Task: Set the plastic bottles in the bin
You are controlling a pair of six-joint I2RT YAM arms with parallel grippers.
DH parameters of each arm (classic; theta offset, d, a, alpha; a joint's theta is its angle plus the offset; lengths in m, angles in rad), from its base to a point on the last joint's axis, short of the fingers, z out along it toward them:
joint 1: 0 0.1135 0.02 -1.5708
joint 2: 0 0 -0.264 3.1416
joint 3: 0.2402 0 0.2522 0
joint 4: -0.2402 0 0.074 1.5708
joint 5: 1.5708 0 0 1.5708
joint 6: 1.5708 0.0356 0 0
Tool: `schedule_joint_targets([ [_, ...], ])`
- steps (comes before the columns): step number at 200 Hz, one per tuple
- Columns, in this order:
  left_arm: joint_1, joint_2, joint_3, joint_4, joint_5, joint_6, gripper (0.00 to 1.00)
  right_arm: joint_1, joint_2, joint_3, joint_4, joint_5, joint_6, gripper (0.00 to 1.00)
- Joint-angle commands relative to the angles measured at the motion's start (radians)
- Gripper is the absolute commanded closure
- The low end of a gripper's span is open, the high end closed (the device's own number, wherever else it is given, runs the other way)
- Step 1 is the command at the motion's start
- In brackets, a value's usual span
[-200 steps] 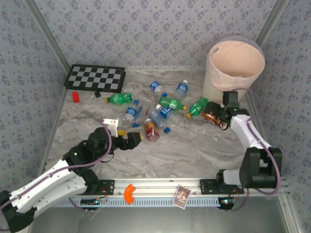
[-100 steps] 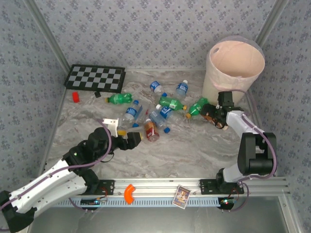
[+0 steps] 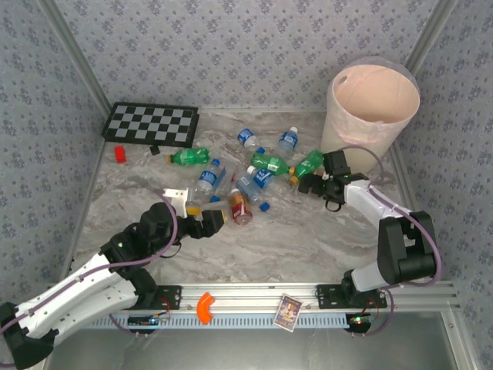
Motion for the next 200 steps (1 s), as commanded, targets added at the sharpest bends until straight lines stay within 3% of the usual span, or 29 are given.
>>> schedule_joint_targets([
  [1, -0.005, -0.003, 0.01, 0.022, 0.009, 0.006, 0.0, 0.024, -0.053, 0.002, -0.053, 0.074, 0.026, 0.0],
  [36, -0.006, -0.006, 0.014, 0.016, 0.012, 0.008, 0.0, -0.009, -0.079, 0.01, -0.071, 0.102, 0.006, 0.0],
  [72, -0.005, -0.021, 0.014, 0.003, 0.01, 0.009, 0.0, -0.077, -0.036, 0.021, -0.037, 0.022, -0.053, 0.0],
  [105, -0.005, -0.051, 0.001, -0.007, -0.004, 0.006, 0.0, -0.029, -0.03, -0.015, -0.02, -0.049, -0.062, 0.01],
  [163, -0.007, -0.046, -0.002, -0.002, 0.001, 0.005, 0.0, 0.076, -0.069, -0.058, -0.042, 0.09, -0.043, 0.01],
  [200, -0.005, -0.056, -0.003, -0.006, -0.002, 0.004, 0.0, 0.144, -0.212, -0.013, -0.207, 0.355, 0.138, 0.01],
])
